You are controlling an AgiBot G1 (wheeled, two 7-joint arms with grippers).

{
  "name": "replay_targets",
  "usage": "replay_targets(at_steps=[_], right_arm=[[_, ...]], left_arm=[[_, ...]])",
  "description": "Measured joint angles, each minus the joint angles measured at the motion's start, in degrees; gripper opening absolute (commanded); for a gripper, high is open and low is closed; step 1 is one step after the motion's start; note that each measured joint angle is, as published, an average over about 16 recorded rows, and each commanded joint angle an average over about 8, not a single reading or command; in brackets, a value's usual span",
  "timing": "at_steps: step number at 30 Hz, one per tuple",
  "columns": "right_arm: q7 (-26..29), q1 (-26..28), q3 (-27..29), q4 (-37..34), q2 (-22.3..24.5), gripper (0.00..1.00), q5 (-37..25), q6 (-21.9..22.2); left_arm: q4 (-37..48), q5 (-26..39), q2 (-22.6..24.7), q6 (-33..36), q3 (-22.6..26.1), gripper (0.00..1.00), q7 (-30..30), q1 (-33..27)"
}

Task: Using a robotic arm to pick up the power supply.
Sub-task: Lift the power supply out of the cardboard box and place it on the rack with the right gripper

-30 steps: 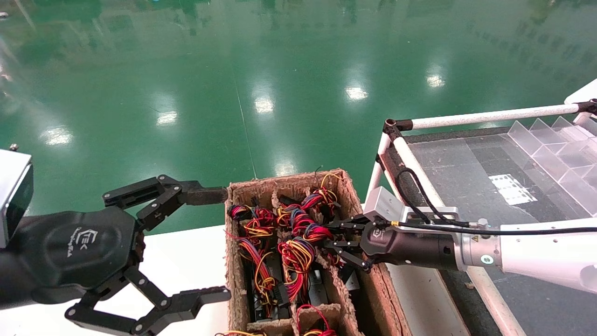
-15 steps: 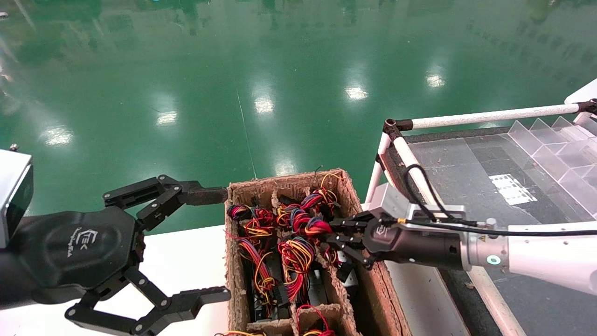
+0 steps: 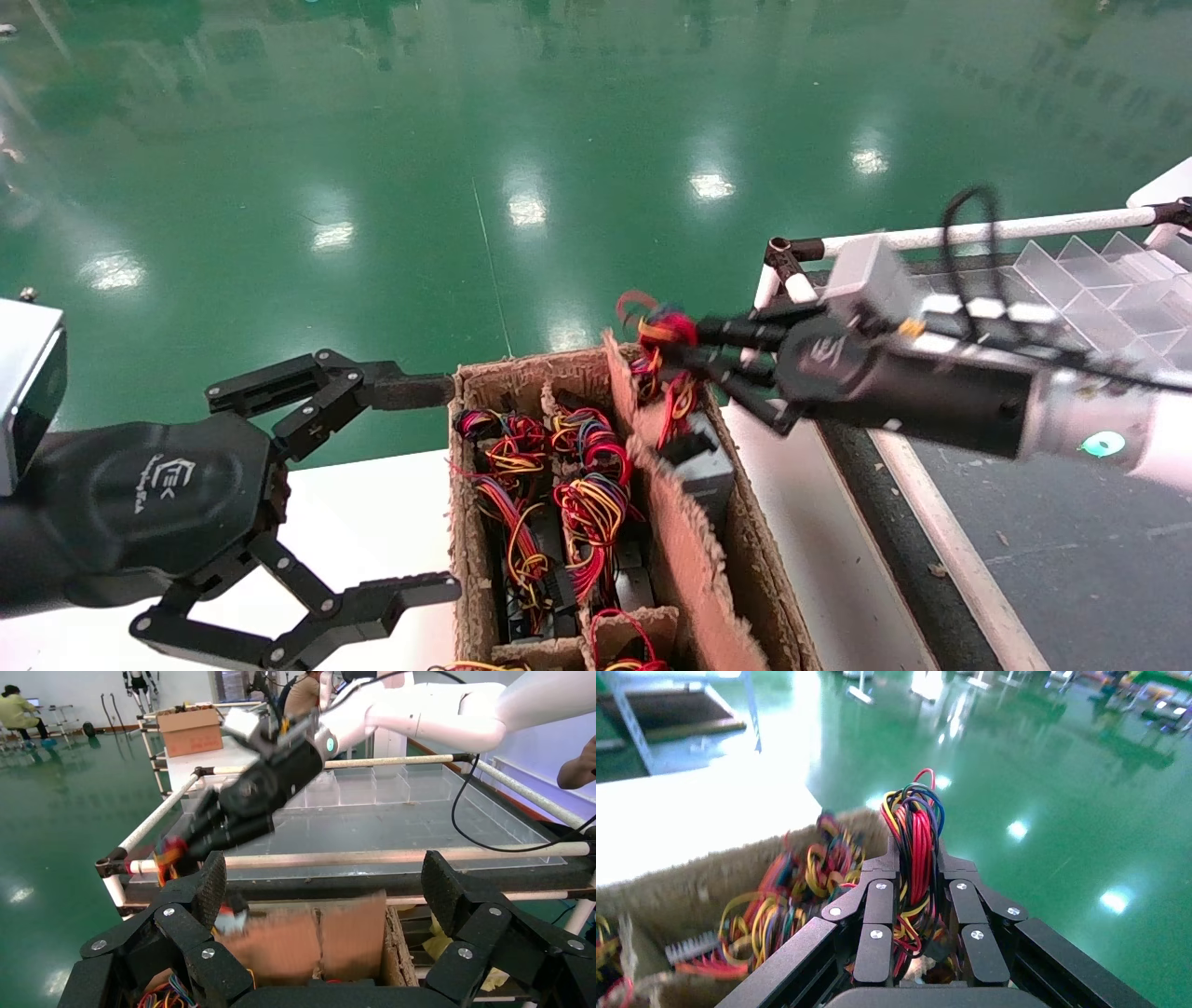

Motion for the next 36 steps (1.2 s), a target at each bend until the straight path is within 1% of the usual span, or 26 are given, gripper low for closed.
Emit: replay_targets(at_steps=[7,13,25,36], right_arm=[[2.59,-0.10,0.66,3.06,1.64,0.00,1.26,-0.46],[3.76,-0.81,1.28,4.64,2.98,0.00,2.09,-0.31],[6.65,-1.86,4.20,8.02,6.98,0.00,5.76,0.40],[8.68,0.09,7.11,8.31,9.73,0.00,9.04,0.82]], left_arm=[[0.00,0.00,0.00,0.00,0.00,1.00,0.00,0.00],[0.00,0.00,0.00,0.00,0.01,1.00,0.00,0.00],[0.00,-0.01,-0.01,-0.01,0.01,1.00,0.01,0.00],[0.00,-0.01,-0.01,-0.01,0.02,1.00,0.01,-0.01]])
